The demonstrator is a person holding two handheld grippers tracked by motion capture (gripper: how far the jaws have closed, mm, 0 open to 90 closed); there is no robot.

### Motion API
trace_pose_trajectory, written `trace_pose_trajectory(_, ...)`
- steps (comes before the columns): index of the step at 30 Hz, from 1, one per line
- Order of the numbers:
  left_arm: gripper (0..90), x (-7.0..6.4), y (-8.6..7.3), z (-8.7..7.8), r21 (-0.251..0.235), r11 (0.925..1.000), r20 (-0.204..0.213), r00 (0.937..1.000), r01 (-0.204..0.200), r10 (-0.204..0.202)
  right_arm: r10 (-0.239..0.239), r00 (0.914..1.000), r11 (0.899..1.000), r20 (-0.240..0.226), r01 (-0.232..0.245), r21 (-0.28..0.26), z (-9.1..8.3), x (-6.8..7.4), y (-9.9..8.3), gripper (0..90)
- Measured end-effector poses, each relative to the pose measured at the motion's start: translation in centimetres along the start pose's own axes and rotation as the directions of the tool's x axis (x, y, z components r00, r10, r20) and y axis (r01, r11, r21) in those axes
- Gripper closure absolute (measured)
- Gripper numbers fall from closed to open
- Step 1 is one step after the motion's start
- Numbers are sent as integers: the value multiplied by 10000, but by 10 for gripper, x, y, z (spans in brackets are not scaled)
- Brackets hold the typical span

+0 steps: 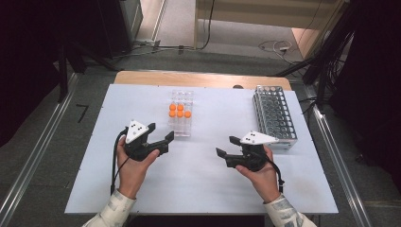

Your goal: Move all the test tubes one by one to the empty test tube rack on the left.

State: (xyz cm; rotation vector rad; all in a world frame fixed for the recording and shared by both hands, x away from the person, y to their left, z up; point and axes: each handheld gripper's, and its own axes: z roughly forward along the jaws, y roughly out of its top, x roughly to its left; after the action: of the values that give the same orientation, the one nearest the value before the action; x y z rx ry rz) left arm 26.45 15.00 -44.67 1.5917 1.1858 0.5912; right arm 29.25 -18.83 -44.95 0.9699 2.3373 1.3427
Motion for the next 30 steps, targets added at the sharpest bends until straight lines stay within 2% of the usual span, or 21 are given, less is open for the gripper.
trace_pose_trajectory(11,208,15,-13,-14,76,9997,-404,9989,247,-244,238,9986,9997,478,-233,-93,-18,-14,-10,273)
trace_pose_trajectory(16,207,21,-20,-17,87,9987,-523,9974,499,-493,298,9972,9994,692,-287,-175,-27,-18,-15,268)
trace_pose_trajectory(30,201,38,-33,-32,1,9979,-1035,9926,646,-642,782,9888,9967,1267,-746,-331,-56,-39,-37,250)
